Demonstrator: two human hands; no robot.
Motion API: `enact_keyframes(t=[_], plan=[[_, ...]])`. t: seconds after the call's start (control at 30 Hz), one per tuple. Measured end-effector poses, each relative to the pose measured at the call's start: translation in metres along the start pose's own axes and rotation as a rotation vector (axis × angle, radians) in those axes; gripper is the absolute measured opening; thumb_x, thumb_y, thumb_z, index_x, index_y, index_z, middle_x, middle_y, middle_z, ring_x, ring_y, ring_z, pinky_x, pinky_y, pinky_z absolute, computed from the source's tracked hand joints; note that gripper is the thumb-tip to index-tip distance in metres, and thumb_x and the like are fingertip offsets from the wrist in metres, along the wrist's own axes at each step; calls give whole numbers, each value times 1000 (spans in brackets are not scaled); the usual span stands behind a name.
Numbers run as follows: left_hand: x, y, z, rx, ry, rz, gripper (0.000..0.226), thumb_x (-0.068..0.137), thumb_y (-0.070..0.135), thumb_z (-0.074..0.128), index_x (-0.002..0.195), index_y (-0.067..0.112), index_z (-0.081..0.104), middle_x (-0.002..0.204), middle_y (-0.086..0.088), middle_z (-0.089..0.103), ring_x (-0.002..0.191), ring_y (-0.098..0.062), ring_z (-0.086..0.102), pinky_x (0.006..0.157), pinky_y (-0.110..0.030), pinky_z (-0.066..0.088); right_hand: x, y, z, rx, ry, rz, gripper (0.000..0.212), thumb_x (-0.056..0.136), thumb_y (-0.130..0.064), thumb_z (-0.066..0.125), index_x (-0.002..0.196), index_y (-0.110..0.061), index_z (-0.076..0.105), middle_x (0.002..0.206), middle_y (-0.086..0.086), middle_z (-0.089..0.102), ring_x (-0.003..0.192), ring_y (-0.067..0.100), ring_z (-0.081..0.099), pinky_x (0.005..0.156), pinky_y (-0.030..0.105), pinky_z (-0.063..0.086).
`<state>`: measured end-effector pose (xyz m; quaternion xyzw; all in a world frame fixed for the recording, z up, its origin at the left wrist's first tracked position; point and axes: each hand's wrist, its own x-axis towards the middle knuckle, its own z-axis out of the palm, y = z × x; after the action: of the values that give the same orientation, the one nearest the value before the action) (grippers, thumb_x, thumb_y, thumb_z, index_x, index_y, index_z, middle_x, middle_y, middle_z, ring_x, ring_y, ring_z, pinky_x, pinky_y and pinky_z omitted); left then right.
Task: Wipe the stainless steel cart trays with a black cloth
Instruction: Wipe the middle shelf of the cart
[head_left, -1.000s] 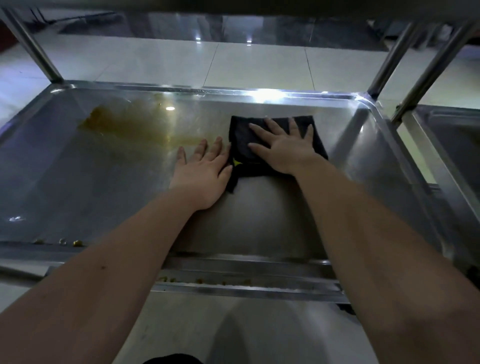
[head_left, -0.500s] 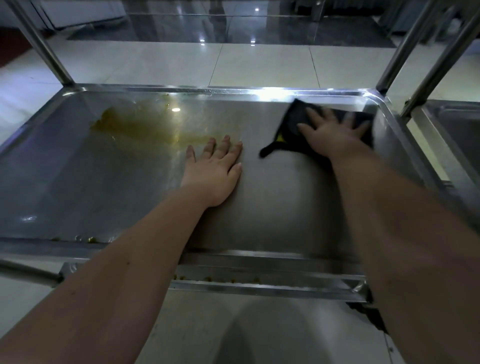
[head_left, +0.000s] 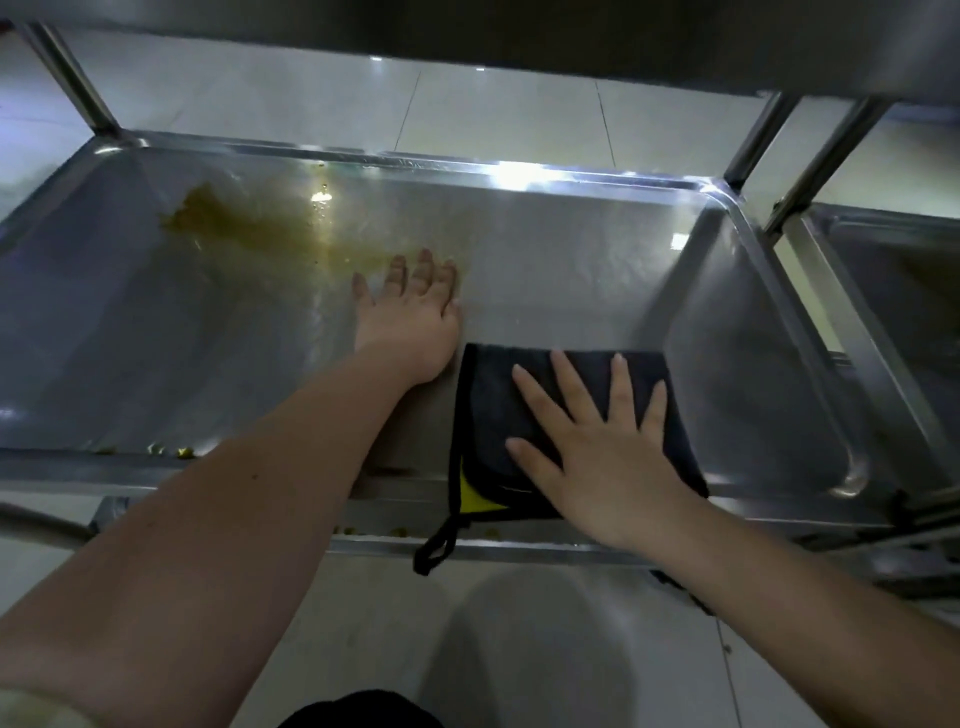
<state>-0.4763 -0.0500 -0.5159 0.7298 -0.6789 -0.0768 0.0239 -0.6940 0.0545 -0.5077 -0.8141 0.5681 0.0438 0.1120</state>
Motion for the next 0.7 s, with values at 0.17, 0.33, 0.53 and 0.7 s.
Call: enact_keyframes(t=[0.17,0.33,0.53,0.7], plan=[[-1,0,3,4,46,4,54,104,40,15,157,31,5,165,4,-3,151,-25,-4,116,-61,-5,104,17,-28,-13,70,85,61,87,-75,10,143,-62,-9,162,-18,-11,145,42,-17,107,68,-17],[0,-4,5,12,44,16,56,104,42,14,157,30,1,165,6,-5,151,-22,-5,117,-60,-5,213,10,-52,48,53,209,63,92,-72,18,150,-53,0,164,-10,-6,144,46,-17,106,72,-16],[-1,-5,4,5,52,18,56,104,43,14,157,29,2,165,5,-5,151,-22,-6,117,-59,-5,215,11,-53,43,92,191,64,92,-73,20,150,-54,5,164,-12,-3,147,42,-13,107,70,-14],[-2,-2,4,16,51,17,56,103,43,12,157,30,1,165,4,-4,151,-24,-5,117,-60,-5,187,103,-62,33,125,337,61,91,-73,19,148,-57,5,163,-17,2,148,39,-7,112,67,-7]])
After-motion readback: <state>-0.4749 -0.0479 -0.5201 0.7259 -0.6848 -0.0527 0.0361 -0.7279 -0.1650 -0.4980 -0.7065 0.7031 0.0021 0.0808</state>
